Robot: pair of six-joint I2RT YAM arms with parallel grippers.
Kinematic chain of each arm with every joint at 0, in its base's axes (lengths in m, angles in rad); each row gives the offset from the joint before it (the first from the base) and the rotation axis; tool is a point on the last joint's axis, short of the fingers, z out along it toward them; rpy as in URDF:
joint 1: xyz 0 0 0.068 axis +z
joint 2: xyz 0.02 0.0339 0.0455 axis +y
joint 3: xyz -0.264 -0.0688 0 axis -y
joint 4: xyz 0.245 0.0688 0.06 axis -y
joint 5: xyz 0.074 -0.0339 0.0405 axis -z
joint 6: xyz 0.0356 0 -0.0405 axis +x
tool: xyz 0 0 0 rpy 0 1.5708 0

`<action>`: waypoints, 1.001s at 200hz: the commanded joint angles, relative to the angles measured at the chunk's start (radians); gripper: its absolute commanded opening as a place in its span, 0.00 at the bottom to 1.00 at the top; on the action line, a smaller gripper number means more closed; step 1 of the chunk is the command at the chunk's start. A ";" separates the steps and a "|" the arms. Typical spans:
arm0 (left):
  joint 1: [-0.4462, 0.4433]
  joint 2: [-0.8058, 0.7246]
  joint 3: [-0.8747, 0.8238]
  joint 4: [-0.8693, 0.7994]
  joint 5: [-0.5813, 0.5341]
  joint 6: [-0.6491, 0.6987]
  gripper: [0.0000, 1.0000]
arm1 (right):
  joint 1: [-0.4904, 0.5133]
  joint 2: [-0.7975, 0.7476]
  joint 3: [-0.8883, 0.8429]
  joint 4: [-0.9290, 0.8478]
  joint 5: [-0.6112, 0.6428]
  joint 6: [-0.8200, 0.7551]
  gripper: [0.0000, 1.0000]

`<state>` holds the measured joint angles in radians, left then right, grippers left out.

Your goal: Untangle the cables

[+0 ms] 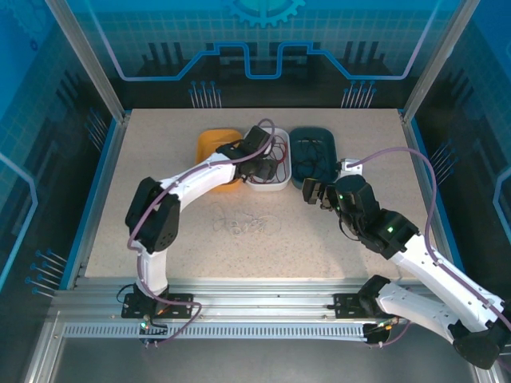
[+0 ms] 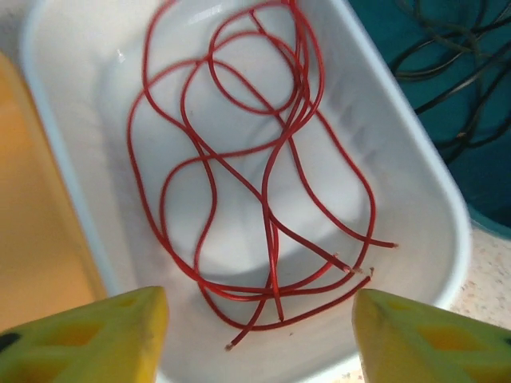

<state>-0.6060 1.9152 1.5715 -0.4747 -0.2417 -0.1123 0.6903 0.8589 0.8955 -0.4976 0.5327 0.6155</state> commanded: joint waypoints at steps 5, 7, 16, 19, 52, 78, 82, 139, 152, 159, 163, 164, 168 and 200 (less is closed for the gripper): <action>-0.002 -0.167 -0.049 -0.014 0.006 -0.081 0.87 | -0.015 0.003 -0.003 -0.022 0.065 0.042 1.00; -0.001 -0.178 -0.055 -0.013 0.005 -0.084 0.90 | -0.014 0.003 -0.004 -0.022 0.067 0.044 1.00; -0.002 -0.222 -0.084 -0.004 0.001 -0.098 0.99 | -0.015 0.006 -0.006 -0.025 0.071 0.049 1.00; -0.001 -0.238 -0.095 -0.003 -0.001 -0.103 0.99 | -0.016 0.008 -0.006 -0.026 0.071 0.051 1.00; -0.002 -0.388 -0.204 -0.028 -0.018 -0.156 0.99 | -0.018 0.039 0.004 -0.047 0.063 0.075 1.00; -0.002 -0.534 -0.359 0.008 -0.019 -0.223 0.99 | -0.020 0.068 0.004 -0.039 0.049 0.073 1.00; -0.002 -0.559 -0.387 0.018 -0.024 -0.234 0.99 | -0.020 0.073 0.003 -0.040 0.047 0.073 1.00; 0.013 -0.849 -0.671 -0.010 -0.144 -0.354 0.99 | -0.030 0.144 0.020 -0.030 0.009 0.072 1.00; 0.020 -0.896 -0.715 -0.036 -0.186 -0.388 0.99 | -0.029 0.164 0.027 -0.025 -0.008 0.069 1.00; 0.025 -0.921 -0.739 -0.044 -0.199 -0.405 0.99 | -0.029 0.177 0.032 -0.017 -0.025 0.064 1.00; 0.030 -0.934 -0.752 -0.046 -0.204 -0.417 0.99 | -0.029 0.184 0.034 -0.012 -0.036 0.059 1.00; 0.031 -0.938 -0.755 -0.047 -0.204 -0.419 0.99 | -0.029 0.185 0.034 -0.011 -0.039 0.058 1.00; 0.036 -0.950 -0.768 -0.049 -0.206 -0.434 0.99 | -0.029 0.197 0.036 -0.006 -0.052 0.053 1.00; 0.064 -1.034 -0.883 0.013 -0.196 -0.535 0.99 | -0.025 0.298 0.086 -0.014 -0.132 0.048 1.00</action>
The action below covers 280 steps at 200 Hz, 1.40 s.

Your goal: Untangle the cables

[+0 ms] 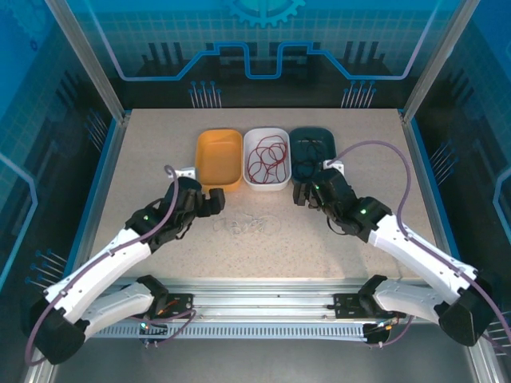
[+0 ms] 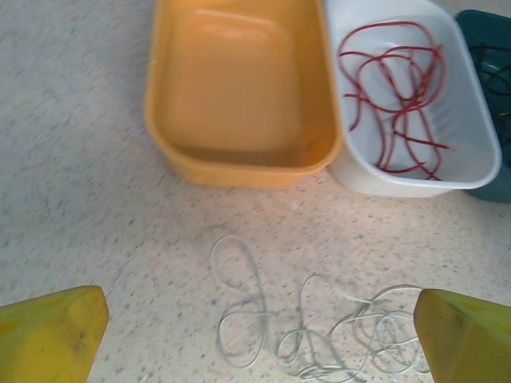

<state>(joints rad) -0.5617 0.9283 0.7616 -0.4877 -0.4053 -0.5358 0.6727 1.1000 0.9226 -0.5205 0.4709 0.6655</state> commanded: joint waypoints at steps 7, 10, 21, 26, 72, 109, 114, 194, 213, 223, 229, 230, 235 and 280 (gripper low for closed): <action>0.027 -0.056 -0.089 0.041 -0.027 -0.122 0.99 | -0.004 0.079 0.072 0.004 -0.080 -0.004 1.00; 0.031 -0.057 -0.097 0.045 -0.021 -0.124 0.99 | -0.001 0.089 0.077 -0.001 -0.082 -0.004 1.00; 0.041 -0.055 -0.113 0.050 -0.014 -0.137 0.99 | 0.010 0.121 0.099 -0.014 -0.086 -0.007 1.00; 0.045 -0.049 -0.116 0.048 -0.013 -0.141 0.99 | 0.015 0.134 0.107 -0.020 -0.085 -0.007 1.00; 0.089 0.025 -0.116 -0.003 -0.014 -0.202 0.99 | 0.095 0.265 0.176 -0.035 -0.094 -0.016 0.95; 0.145 0.058 -0.136 0.015 0.058 -0.245 0.99 | 0.170 0.401 0.275 -0.066 -0.127 -0.013 0.91; 0.154 0.061 -0.141 0.019 0.071 -0.250 0.99 | 0.179 0.420 0.291 -0.072 -0.136 -0.015 0.90; 0.256 0.060 -0.213 0.057 0.189 -0.319 0.99 | 0.327 0.703 0.560 -0.181 -0.235 -0.094 0.67; 0.260 0.061 -0.219 0.062 0.203 -0.323 0.99 | 0.332 0.744 0.587 -0.195 -0.266 -0.102 0.65; 0.261 0.061 -0.219 0.061 0.206 -0.323 0.99 | 0.332 0.761 0.594 -0.202 -0.283 -0.105 0.64; 0.262 0.060 -0.219 0.060 0.206 -0.323 0.99 | 0.332 0.771 0.600 -0.208 -0.291 -0.106 0.62; 0.262 0.060 -0.219 0.061 0.207 -0.324 0.99 | 0.332 0.773 0.600 -0.210 -0.292 -0.106 0.62; 0.263 0.060 -0.219 0.061 0.209 -0.325 0.99 | 0.332 0.778 0.602 -0.215 -0.298 -0.108 0.60; 0.266 0.063 -0.220 0.071 0.221 -0.322 0.99 | 0.335 0.827 0.618 -0.224 -0.321 -0.141 0.38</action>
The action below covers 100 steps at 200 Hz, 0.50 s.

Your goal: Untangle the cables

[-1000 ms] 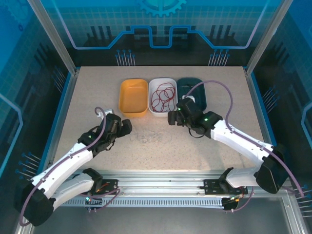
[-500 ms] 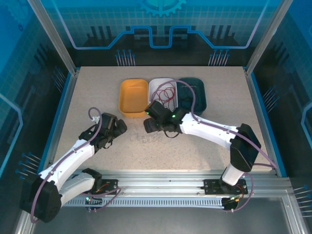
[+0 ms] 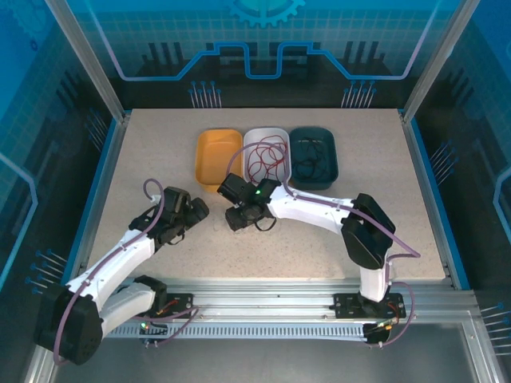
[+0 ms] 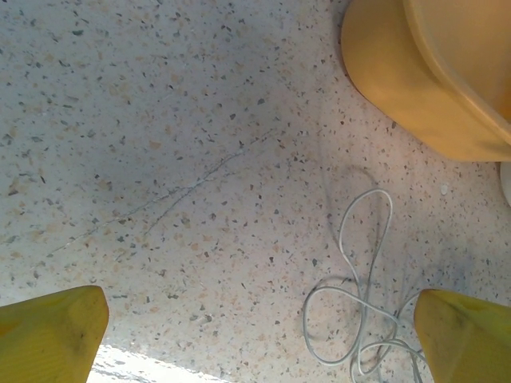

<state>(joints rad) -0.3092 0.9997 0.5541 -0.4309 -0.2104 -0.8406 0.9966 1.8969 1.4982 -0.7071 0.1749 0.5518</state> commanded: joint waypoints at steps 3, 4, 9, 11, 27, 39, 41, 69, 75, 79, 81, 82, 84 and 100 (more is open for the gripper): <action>0.013 -0.008 -0.013 0.015 0.027 -0.017 0.99 | 0.010 0.033 0.046 -0.037 -0.024 -0.032 0.37; 0.013 -0.007 -0.013 0.016 0.028 -0.017 0.99 | 0.011 0.034 0.046 -0.036 -0.023 -0.032 0.36; 0.013 -0.007 -0.013 0.015 0.030 -0.017 0.99 | 0.011 0.040 0.053 -0.037 -0.021 -0.036 0.35; 0.013 -0.005 -0.013 0.016 0.030 -0.017 0.99 | 0.010 0.042 0.056 -0.037 -0.020 -0.037 0.35; 0.013 -0.004 -0.012 0.017 0.036 -0.015 0.99 | 0.011 0.058 0.076 -0.030 -0.016 -0.045 0.34; 0.013 -0.004 -0.012 0.016 0.039 -0.013 0.99 | 0.010 0.070 0.087 -0.023 -0.016 -0.051 0.35; 0.013 -0.004 -0.013 0.015 0.039 -0.012 0.99 | 0.010 0.073 0.090 -0.023 -0.017 -0.052 0.36; 0.014 -0.004 -0.010 0.015 0.042 -0.008 0.99 | 0.010 0.106 0.128 -0.035 -0.031 -0.069 0.31; 0.015 -0.004 -0.008 0.014 0.042 -0.006 0.99 | 0.009 0.108 0.131 -0.035 -0.037 -0.076 0.26; 0.015 -0.004 -0.008 0.014 0.042 -0.005 0.99 | 0.009 0.107 0.134 -0.035 -0.040 -0.077 0.23; 0.015 -0.004 -0.008 0.014 0.042 -0.006 0.99 | 0.010 0.105 0.134 -0.036 -0.041 -0.079 0.21; 0.015 -0.004 -0.008 0.014 0.042 -0.006 0.99 | 0.009 0.104 0.134 -0.036 -0.042 -0.078 0.20; 0.015 -0.004 -0.007 0.013 0.042 -0.005 0.99 | 0.009 0.103 0.133 -0.036 -0.042 -0.080 0.18; 0.015 -0.003 -0.006 0.015 0.045 0.002 0.99 | 0.008 0.076 0.127 -0.027 -0.044 -0.089 0.08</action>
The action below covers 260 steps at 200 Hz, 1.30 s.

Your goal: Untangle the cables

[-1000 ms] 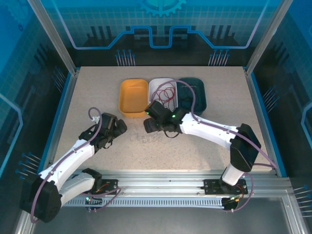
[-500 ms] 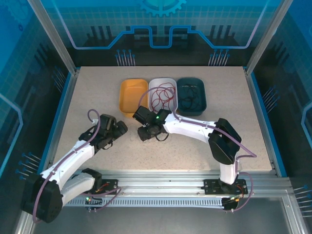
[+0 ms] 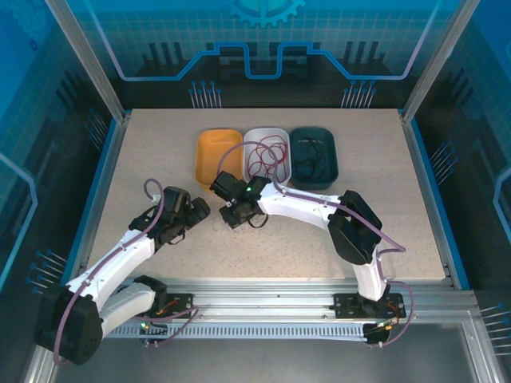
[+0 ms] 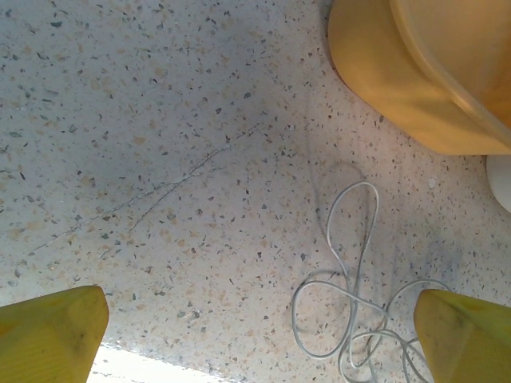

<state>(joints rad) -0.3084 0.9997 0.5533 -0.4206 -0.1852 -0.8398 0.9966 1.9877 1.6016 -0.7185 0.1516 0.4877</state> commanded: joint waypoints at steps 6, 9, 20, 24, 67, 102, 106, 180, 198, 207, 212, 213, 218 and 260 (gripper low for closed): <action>0.014 -0.001 -0.003 0.006 0.023 0.006 0.99 | 0.008 -0.031 0.019 -0.011 -0.021 -0.030 0.06; 0.014 -0.001 -0.003 0.008 0.026 0.009 0.99 | 0.008 -0.040 0.017 -0.008 -0.020 -0.032 0.05; 0.014 0.003 0.000 0.015 0.037 0.021 0.99 | 0.007 -0.077 0.009 0.004 -0.020 -0.042 0.04; 0.014 0.005 0.000 0.017 0.040 0.027 0.99 | 0.007 -0.094 0.004 0.008 -0.017 -0.047 0.04; 0.014 0.010 0.018 0.041 0.089 0.064 0.99 | -0.006 -0.255 -0.032 0.053 0.039 -0.092 0.04; 0.014 -0.008 0.028 0.057 0.117 0.090 0.99 | -0.012 -0.386 -0.078 0.098 0.115 -0.129 0.04; 0.014 -0.010 0.027 0.061 0.121 0.092 0.99 | -0.013 -0.399 -0.085 0.105 0.124 -0.131 0.04; 0.006 -0.046 -0.024 0.264 0.331 0.174 0.99 | -0.102 -0.602 -0.267 0.225 0.104 -0.078 0.06; -0.015 -0.054 -0.035 0.311 0.376 0.219 0.99 | -0.128 -0.620 -0.300 0.237 0.074 -0.046 0.07; -0.046 -0.059 -0.039 0.324 0.369 0.255 0.97 | -0.134 -0.627 -0.308 0.239 0.068 -0.037 0.07; -0.069 -0.059 -0.042 0.328 0.352 0.278 0.95 | -0.135 -0.629 -0.312 0.240 0.068 -0.032 0.07; -0.074 -0.059 -0.042 0.328 0.347 0.282 0.95 | -0.135 -0.629 -0.312 0.240 0.067 -0.031 0.07; -0.097 -0.059 -0.043 0.328 0.325 0.307 0.91 | -0.136 -0.631 -0.315 0.240 0.066 -0.027 0.07; -0.222 0.030 -0.047 0.364 0.201 0.374 0.71 | -0.139 -0.630 -0.314 0.242 0.055 -0.020 0.07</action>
<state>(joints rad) -0.4946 0.9787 0.5201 -0.1089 0.0898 -0.5358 0.8635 1.3819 1.2900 -0.5045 0.2268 0.4454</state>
